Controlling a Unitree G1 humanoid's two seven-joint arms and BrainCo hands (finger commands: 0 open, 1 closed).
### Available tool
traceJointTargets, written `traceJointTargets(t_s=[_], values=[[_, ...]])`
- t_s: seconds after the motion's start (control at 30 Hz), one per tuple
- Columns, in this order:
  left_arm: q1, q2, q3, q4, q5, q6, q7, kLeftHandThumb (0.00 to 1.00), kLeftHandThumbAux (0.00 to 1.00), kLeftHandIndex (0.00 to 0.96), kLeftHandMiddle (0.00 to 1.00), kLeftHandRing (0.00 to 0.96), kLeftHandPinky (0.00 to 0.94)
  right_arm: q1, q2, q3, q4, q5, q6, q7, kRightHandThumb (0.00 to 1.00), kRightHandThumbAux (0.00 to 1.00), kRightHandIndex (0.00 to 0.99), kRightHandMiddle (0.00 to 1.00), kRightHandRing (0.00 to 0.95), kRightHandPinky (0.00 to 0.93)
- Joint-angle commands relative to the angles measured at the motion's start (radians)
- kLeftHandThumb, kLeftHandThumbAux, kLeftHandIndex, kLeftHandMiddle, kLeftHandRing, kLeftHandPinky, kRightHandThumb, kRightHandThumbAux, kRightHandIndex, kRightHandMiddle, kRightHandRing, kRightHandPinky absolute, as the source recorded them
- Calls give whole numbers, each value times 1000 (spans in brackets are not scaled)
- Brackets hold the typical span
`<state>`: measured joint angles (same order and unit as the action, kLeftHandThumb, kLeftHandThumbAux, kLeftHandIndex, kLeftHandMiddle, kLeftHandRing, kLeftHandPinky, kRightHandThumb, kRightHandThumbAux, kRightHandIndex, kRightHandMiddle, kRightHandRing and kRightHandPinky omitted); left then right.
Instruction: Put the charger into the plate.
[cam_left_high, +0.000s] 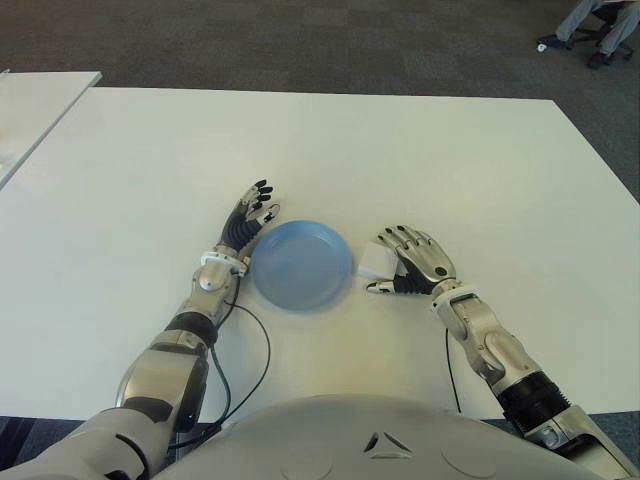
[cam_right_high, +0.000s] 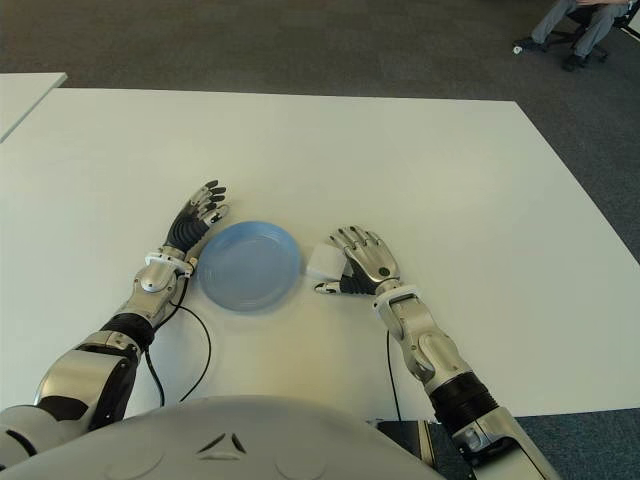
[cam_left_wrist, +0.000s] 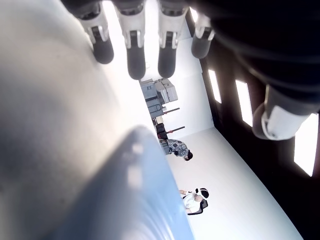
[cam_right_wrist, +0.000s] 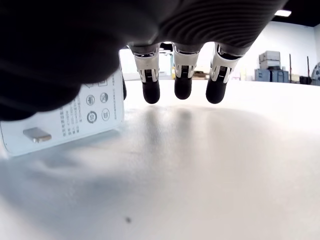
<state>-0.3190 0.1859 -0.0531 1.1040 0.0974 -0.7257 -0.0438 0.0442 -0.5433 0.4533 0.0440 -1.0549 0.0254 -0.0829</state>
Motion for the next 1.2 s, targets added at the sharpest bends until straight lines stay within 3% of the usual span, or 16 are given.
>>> traceJointTargets(t_s=[0.03,0.07,0.1,0.2,0.37,0.77,1.2], values=[[54,-26,-16,58,19,53,-34,0,477,16,161,158,138,32,26,-3,41,-18,-12,-166,401,370,188,368,374,419],[53,-26,-16,59,19,53,-34,0,476,16,160,158,137,35,36,-8,52,-19,-16,-226,440,429,299,498,482,523],[53,-26,-16,59,20,53,-33,0,475,16,160,158,137,36,41,-9,60,-18,-17,-263,536,529,347,586,559,597],[52,-26,-17,60,21,51,-32,0,474,14,160,157,136,43,61,-18,71,-9,-8,-341,657,649,408,706,678,714],[51,-28,-15,60,17,53,-36,0,475,12,157,156,138,65,90,-26,26,-15,44,-345,719,699,435,824,813,847],[48,-32,-9,65,11,59,-38,0,476,7,157,156,133,78,97,-29,-8,-16,74,-304,739,709,440,873,871,884],[47,-38,-2,64,0,68,-53,0,498,6,147,145,128,80,91,-39,-8,0,20,-368,738,710,440,873,874,886]])
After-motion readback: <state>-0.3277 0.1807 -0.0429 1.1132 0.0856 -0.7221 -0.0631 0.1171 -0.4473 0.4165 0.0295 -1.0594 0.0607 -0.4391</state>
